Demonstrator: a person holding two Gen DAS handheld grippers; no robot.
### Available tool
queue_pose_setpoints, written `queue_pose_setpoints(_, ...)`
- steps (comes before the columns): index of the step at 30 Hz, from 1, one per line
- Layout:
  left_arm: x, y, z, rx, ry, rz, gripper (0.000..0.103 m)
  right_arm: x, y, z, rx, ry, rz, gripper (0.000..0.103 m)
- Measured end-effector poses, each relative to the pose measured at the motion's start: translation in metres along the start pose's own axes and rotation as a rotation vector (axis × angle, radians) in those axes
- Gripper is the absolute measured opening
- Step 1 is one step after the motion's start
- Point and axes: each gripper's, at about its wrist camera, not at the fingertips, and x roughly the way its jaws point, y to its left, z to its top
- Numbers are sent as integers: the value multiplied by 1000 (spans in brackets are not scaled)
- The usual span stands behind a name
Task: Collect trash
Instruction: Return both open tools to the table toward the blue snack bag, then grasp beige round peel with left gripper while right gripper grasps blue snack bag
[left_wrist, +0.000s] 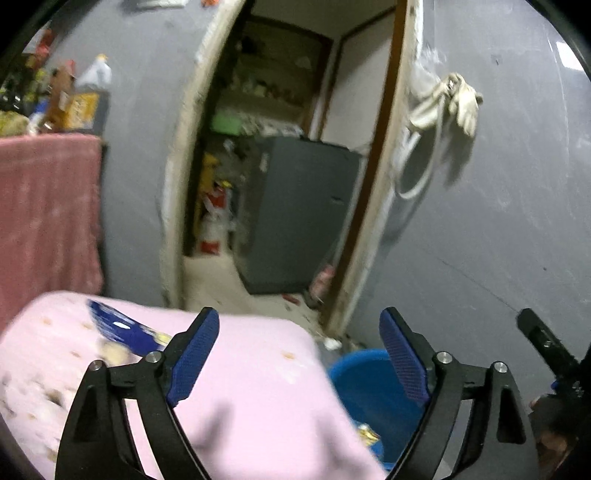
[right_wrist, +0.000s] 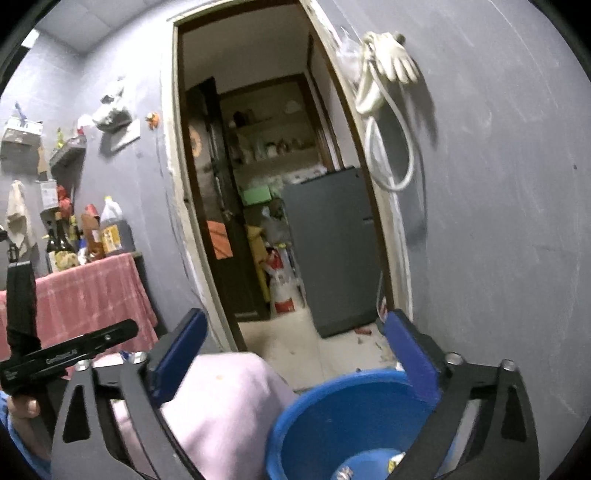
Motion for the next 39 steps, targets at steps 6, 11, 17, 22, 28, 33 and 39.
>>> queue_pose_setpoints(6,-35,49,12,7,-83,102,101,5,49,6,-68,-40,53,103)
queue_pose_setpoints(11,-56,98,15,2,-116,196,101,14,95,8,-103,-85,120,103)
queue_pose_setpoints(17,-69,154,14,-28,-107,290,101,41,137,4,-100,-69,198,103)
queue_pose_setpoints(22,-67,181,3,-39,-66,321,101,76,156,-8,-87,20,253,103)
queue_pose_setpoints(28,-42,202,-7,-53,48,292,101,125,170,-28,-128,191,293,103)
queue_pose_setpoints(33,-14,212,-16,-100,167,254,101,167,175,-48,-123,376,319,103)
queue_pose_setpoints(39,8,214,-22,-121,244,177,95,206,179,-74,-94,575,354,79)
